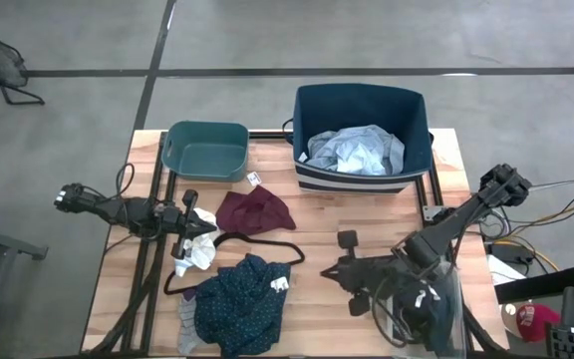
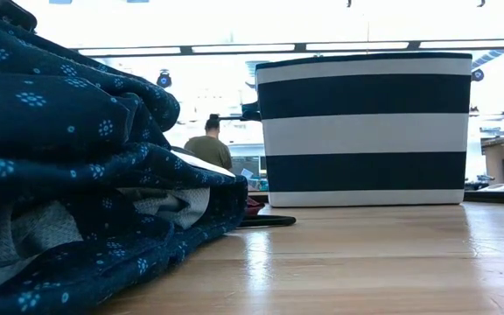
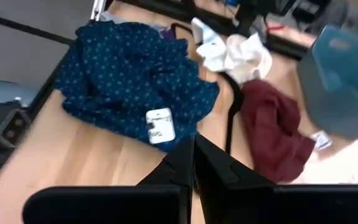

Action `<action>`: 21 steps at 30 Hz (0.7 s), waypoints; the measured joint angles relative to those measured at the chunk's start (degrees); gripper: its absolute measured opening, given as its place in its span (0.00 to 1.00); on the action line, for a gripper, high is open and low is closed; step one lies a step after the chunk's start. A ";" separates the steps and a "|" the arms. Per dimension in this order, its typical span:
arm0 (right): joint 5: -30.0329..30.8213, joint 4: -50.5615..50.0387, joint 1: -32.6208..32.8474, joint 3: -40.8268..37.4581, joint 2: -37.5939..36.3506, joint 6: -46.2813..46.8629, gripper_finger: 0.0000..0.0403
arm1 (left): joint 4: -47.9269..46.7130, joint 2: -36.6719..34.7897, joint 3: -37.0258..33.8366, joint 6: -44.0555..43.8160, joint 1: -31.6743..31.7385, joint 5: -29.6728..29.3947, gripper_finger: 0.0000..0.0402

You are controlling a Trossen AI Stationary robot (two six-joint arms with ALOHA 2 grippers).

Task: Pick & Place Cloths
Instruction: Put the red underwear into the transparent bin

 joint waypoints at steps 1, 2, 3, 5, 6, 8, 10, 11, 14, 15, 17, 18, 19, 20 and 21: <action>0.00 2.36 -0.38 -0.91 -0.45 -1.17 0.02 | 0.00 0.00 -0.01 0.00 0.00 0.00 0.03; -0.04 4.25 -0.64 -1.98 -1.27 -1.90 0.02 | 0.01 0.00 -0.01 0.00 0.00 0.00 0.03; 0.01 5.20 -0.82 -3.14 -2.22 -2.27 0.02 | 0.01 0.00 0.00 0.00 0.00 0.00 0.03; 0.04 7.26 -1.07 -5.46 -4.50 -2.21 0.02 | 0.00 0.00 0.00 0.00 -0.01 0.01 0.03; 0.02 7.87 -1.05 -6.88 -5.80 -1.97 0.02 | 0.00 0.00 0.00 0.00 0.00 0.00 0.03; 0.06 9.58 -1.10 -9.77 -8.58 -1.58 0.02 | 0.00 0.00 -0.02 0.00 -0.02 0.02 0.03; 0.05 12.14 -1.09 -12.68 -11.51 -0.79 0.02 | 0.02 0.02 0.00 0.00 0.00 0.00 0.03; 0.20 12.96 -1.16 -13.94 -12.93 -0.40 0.02 | 0.00 0.02 -0.02 0.00 -0.02 0.02 0.03; 4.15 13.28 -1.24 -16.55 -17.30 0.28 0.02 | 0.62 0.06 -0.07 1.22 0.00 -0.08 0.03; 5.40 13.02 -1.27 -17.18 -18.75 1.30 0.02 | 1.23 0.09 -0.17 1.70 -0.01 -0.11 0.03; 5.87 13.06 -1.28 -18.78 -21.62 4.53 0.02 | 2.45 0.09 -0.31 1.42 0.00 -0.26 0.03; 5.57 13.03 -1.27 -19.53 -22.73 5.53 0.02 | 3.43 0.09 -0.31 0.69 -0.02 -0.24 0.03; 4.99 13.06 -1.27 -20.27 -23.70 6.30 0.02 | 4.71 0.09 -0.31 -0.09 0.00 -0.24 0.03; 4.29 13.05 -1.26 -20.99 -24.44 6.99 0.02 | 6.37 0.11 -0.31 -0.71 -0.01 -0.25 0.03; 4.11 13.05 -1.22 -21.64 -25.09 7.38 0.02 | 8.23 0.13 -0.31 -1.42 -0.01 -0.27 0.03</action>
